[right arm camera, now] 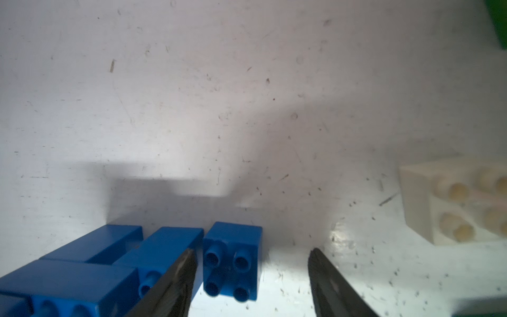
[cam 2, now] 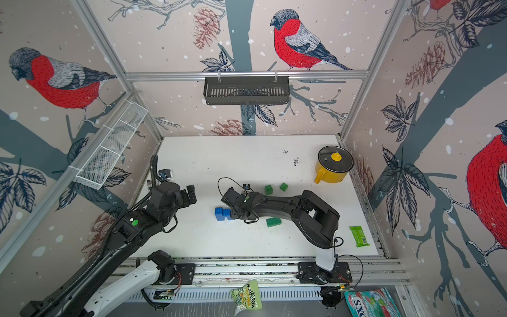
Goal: Assemble the letter h with lego
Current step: Pick up the lego brick from the center of the board.
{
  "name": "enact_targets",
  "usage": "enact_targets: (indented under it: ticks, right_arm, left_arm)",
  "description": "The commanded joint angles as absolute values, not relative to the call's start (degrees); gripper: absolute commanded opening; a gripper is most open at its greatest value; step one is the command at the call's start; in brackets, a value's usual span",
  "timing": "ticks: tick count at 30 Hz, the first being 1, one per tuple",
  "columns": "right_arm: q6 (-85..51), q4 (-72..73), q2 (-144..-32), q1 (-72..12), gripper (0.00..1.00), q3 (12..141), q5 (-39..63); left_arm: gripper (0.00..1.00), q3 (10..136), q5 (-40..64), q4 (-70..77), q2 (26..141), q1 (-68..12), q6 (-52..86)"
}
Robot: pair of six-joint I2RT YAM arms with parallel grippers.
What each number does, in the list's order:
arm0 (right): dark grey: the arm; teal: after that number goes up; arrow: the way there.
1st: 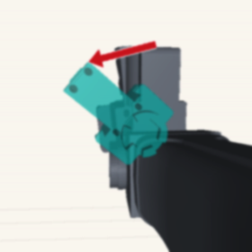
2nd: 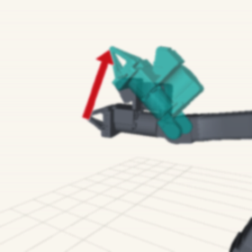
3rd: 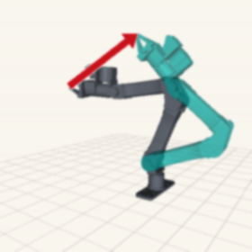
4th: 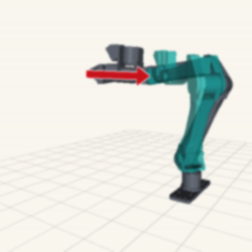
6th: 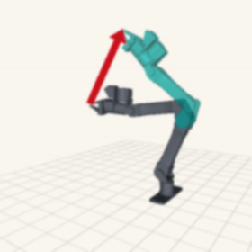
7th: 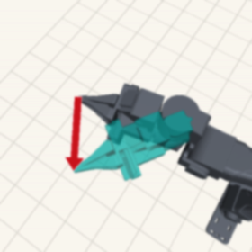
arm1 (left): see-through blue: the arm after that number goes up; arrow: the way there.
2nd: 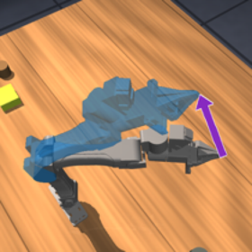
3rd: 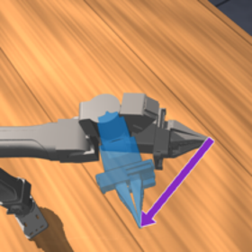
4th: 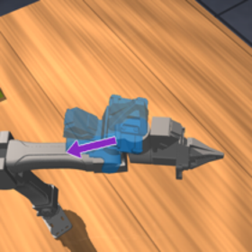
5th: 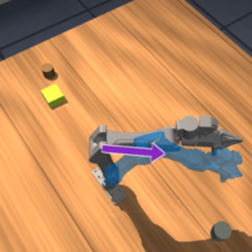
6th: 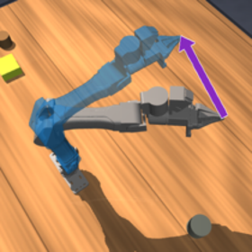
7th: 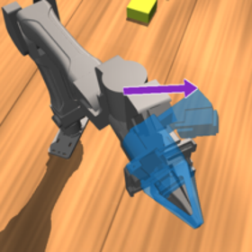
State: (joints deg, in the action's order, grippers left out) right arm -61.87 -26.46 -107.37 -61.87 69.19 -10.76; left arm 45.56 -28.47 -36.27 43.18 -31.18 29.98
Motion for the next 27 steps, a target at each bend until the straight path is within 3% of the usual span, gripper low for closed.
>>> enact_targets:
  ticks: [1,3,6,14,21,27]
  right_arm:
    - [-60.69,-28.77,-108.47,-62.11,0.67,70.63,-10.98]
    - [-60.66,-29.08,-108.88,-62.31,0.66,70.99,-11.06]
    - [-60.57,-29.18,-109.1,-62.27,0.58,71.1,-11.16]
    - [-60.12,-30.41,-110.03,-62.53,0.56,72.41,-11.82]
    - [-59.77,-31.6,-110.91,-62.89,0.43,73.65,-12.13]
    - [-59.61,-32.52,-111.6,-63.11,0.43,74.55,-12.78]
  left_arm:
    - [0.98,45.39,-28.61,-34.19,43.1,-31.11,29.73]
    - [0.98,45.44,-28.57,-34.19,43.08,-31.11,29.71]
    - [0.98,45.39,-28.48,-34.14,43.07,-31.07,29.67]
    - [0.98,45.42,-28.44,-34.1,43.07,-31.11,29.6]
    - [0.98,45.37,-28.32,-34.1,43.06,-31.1,29.46]
    - [0.99,45.36,-28.21,-33.99,43.11,-31.11,29.39]
